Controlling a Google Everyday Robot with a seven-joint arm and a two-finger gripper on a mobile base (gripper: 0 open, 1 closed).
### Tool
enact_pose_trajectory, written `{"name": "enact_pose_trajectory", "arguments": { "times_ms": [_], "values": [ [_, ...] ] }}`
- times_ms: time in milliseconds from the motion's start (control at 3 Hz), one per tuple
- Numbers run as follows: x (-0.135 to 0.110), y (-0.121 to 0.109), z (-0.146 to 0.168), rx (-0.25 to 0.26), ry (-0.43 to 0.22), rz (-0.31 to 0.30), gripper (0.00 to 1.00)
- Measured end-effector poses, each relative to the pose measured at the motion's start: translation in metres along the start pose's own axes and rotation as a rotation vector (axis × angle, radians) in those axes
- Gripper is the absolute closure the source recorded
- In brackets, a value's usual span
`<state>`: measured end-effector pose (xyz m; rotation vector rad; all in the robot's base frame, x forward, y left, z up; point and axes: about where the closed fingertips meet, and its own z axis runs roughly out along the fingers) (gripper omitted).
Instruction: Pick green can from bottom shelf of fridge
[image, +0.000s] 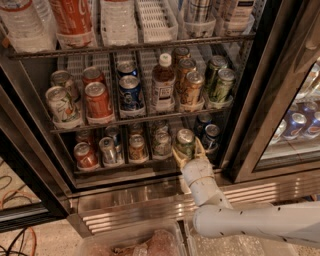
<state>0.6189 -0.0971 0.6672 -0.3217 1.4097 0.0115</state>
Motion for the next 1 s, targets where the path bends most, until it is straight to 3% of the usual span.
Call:
{"name": "enact_pose_trajectory", "arguments": {
  "times_ms": [333,1000],
  "values": [
    [-0.010,-0.002,-0.015,-0.048,0.006,0.014,1.00],
    [-0.037,0.006,-0.030,-0.192,-0.060,0.116,1.00]
  ]
}}
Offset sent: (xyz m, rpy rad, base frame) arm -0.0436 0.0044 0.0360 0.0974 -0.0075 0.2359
